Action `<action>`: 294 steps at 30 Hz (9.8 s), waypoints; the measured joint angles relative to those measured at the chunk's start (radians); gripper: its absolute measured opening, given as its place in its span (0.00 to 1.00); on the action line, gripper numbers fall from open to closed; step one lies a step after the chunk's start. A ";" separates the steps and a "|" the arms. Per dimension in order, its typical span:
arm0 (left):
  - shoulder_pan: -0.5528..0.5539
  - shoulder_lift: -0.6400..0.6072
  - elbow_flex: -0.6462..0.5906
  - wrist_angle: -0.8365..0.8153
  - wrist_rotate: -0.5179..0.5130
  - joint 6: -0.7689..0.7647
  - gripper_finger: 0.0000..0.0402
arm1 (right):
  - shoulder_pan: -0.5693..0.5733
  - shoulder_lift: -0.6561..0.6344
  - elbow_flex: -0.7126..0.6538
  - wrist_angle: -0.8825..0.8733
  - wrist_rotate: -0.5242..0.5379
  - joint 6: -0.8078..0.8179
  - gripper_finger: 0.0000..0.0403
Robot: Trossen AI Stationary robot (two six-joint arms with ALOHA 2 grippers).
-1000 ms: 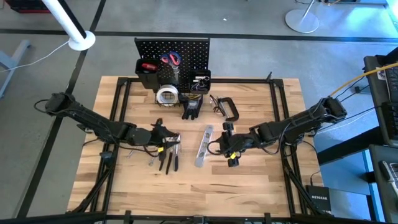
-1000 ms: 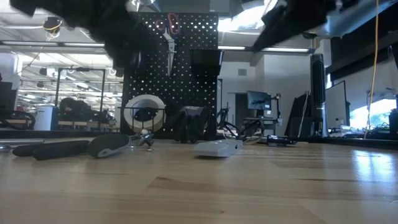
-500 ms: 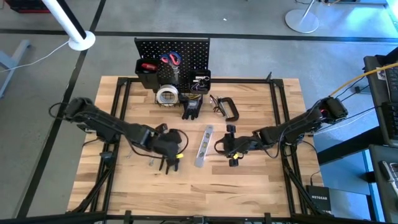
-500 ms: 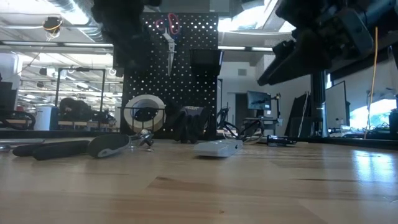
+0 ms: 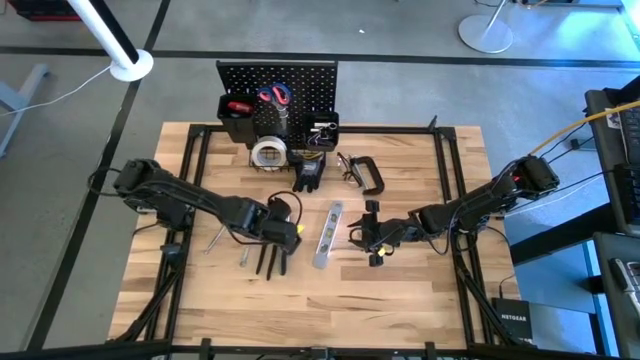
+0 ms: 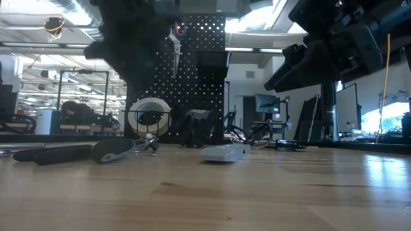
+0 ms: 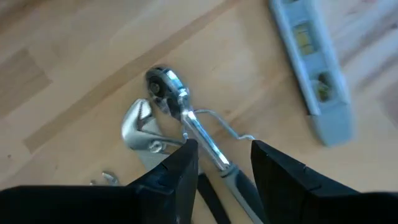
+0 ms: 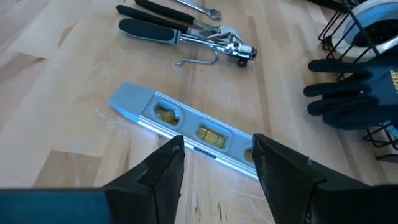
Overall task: Hang tools onto peg board
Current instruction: Put the ratchet wrench into the left black bin on the pegboard, then put the slip joint pliers into the left black bin on the pegboard
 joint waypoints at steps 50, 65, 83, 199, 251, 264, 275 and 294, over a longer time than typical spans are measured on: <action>0.095 0.202 0.001 0.131 0.103 0.165 0.09 | 0.000 0.000 0.000 -0.022 -0.001 0.061 0.48; 0.022 -0.217 0.075 0.143 -0.377 0.384 0.07 | 0.000 0.001 0.000 -0.037 -0.002 0.061 0.48; 0.250 -0.547 0.075 0.677 -0.543 1.209 0.09 | 0.000 0.001 0.000 -0.037 -0.001 0.061 0.48; -0.001 -0.306 -0.208 0.075 -0.048 0.319 0.46 | 0.000 0.010 0.000 -0.012 0.026 0.068 0.48; 0.118 -0.034 -0.448 0.282 0.199 0.259 0.28 | 0.000 0.010 0.000 -0.013 0.025 0.068 0.48; 0.117 -0.031 -0.449 0.295 0.187 0.269 0.08 | 0.000 0.010 0.000 -0.014 0.025 0.068 0.48; 0.081 -0.110 -0.397 0.297 0.095 0.252 0.08 | 0.000 0.010 0.000 -0.014 0.025 0.068 0.48; -0.019 -0.466 -0.343 0.349 -0.368 0.331 0.08 | 0.000 0.010 0.000 -0.014 0.025 0.068 0.48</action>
